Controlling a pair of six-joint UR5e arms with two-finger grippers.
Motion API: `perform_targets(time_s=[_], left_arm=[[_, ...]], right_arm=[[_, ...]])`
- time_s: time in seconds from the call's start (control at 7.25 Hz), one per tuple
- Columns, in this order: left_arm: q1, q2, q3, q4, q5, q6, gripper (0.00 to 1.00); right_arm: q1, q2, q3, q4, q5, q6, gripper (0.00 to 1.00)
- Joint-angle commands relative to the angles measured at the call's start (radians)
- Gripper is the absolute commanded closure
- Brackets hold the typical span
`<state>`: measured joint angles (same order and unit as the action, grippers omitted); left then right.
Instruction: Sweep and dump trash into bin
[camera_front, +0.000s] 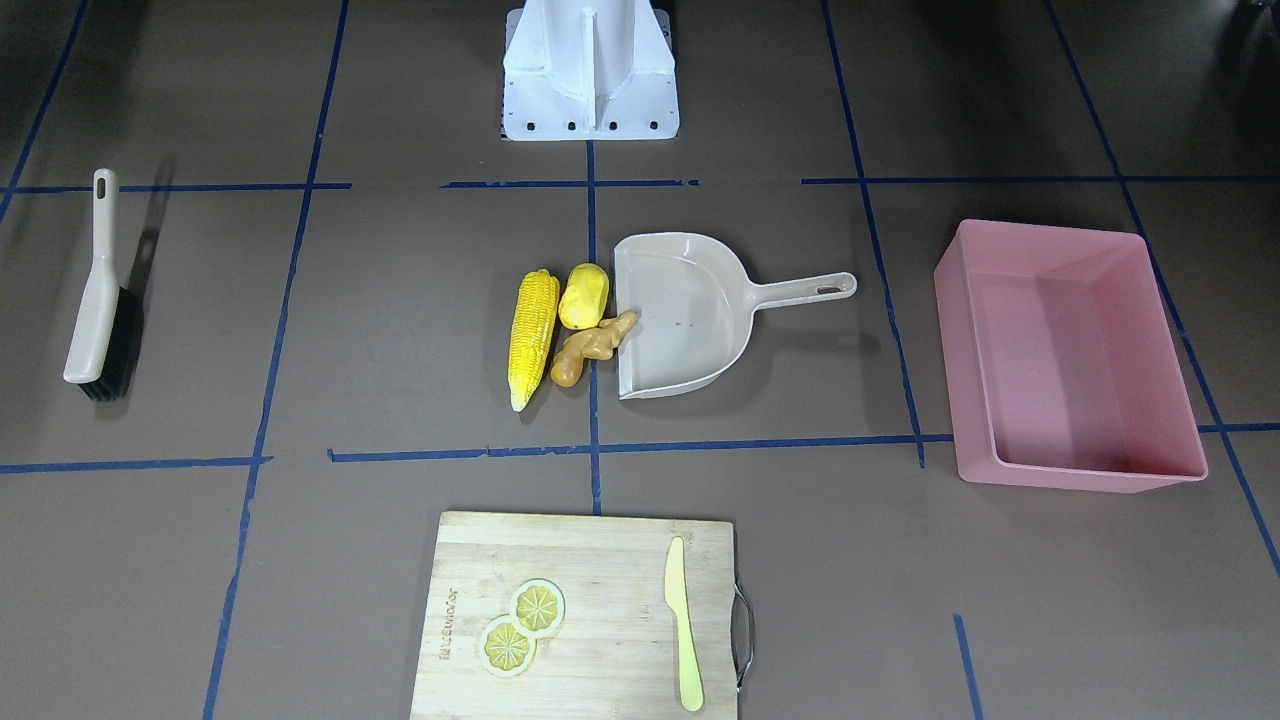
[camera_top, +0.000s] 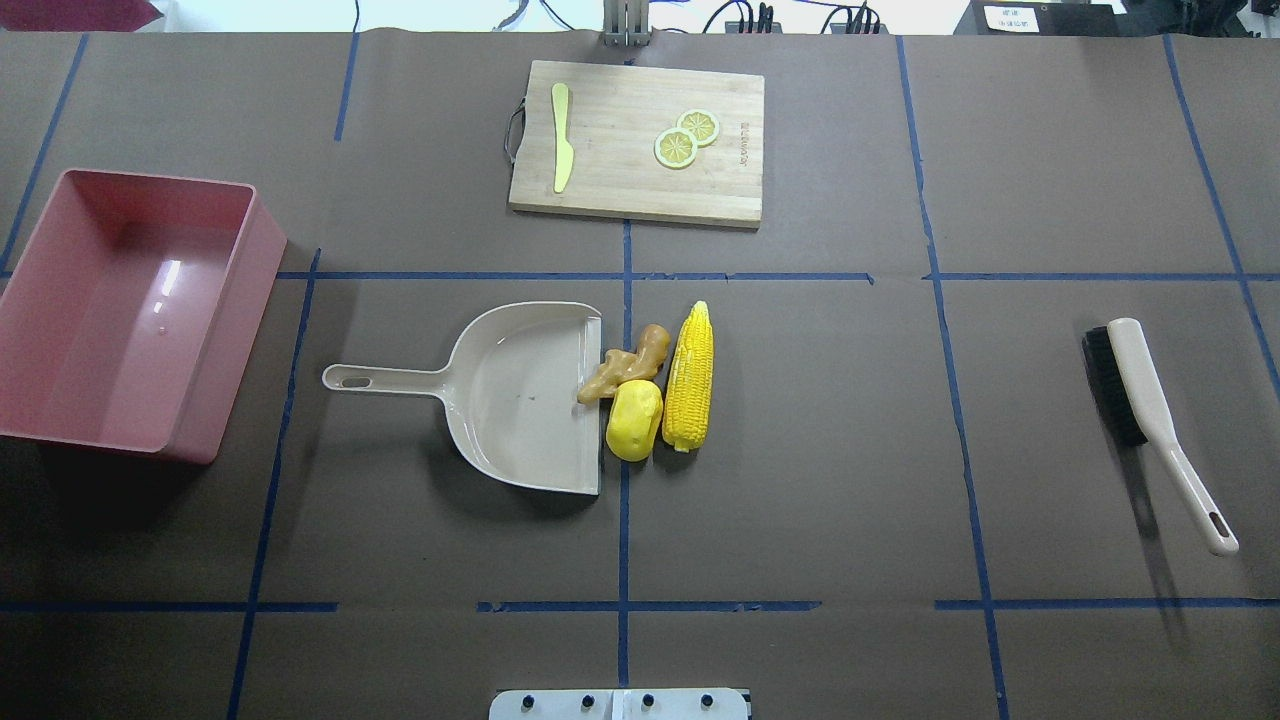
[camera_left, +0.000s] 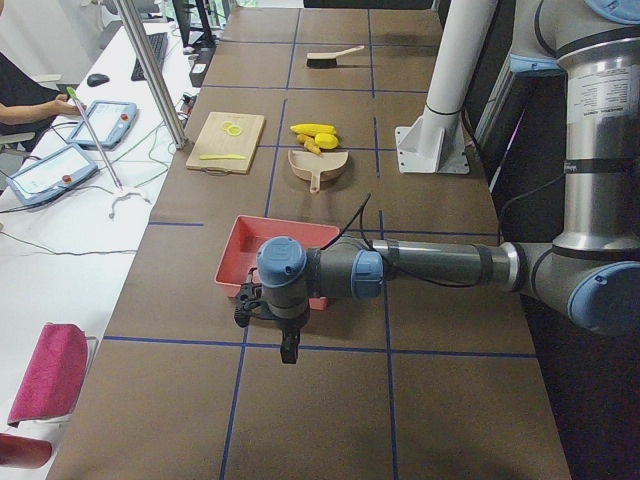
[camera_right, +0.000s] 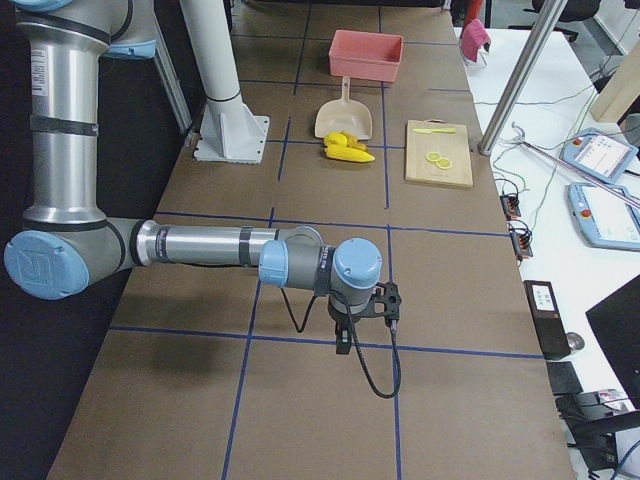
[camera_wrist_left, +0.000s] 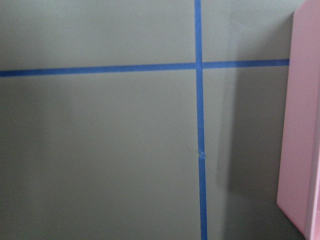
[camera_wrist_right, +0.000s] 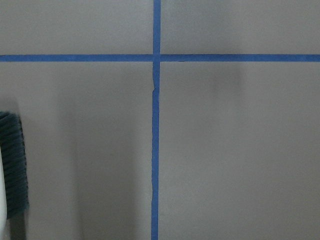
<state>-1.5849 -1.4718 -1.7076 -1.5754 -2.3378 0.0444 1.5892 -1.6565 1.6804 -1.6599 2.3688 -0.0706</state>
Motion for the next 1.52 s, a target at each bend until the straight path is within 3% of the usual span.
perform_targets(time_s=[0.0,0.28,0.69,0.97,1.1,1.38], left_arm=[[0.040,-0.025,-0.071,-0.018,0.002,-0.005,0.00],[0.048,-0.035,-0.193,-0.011,-0.002,-0.008,0.00],[0.185,-0.152,-0.196,-0.012,0.009,0.005,0.00],[0.216,-0.173,-0.201,0.014,0.006,-0.009,0.00],[0.230,-0.241,-0.204,0.021,0.006,-0.009,0.00],[0.255,-0.362,-0.207,0.105,0.014,0.005,0.00]], right_arm=[[0.000,0.000,0.004,0.000,0.000,0.000,0.00],[0.000,-0.009,0.030,0.000,-0.002,-0.003,0.00],[-0.003,0.003,0.041,0.000,-0.002,0.027,0.00],[-0.003,0.023,0.068,-0.003,0.003,0.034,0.00],[-0.020,0.023,0.070,-0.001,0.004,0.043,0.00],[-0.070,0.017,0.108,0.070,0.032,0.255,0.00]])
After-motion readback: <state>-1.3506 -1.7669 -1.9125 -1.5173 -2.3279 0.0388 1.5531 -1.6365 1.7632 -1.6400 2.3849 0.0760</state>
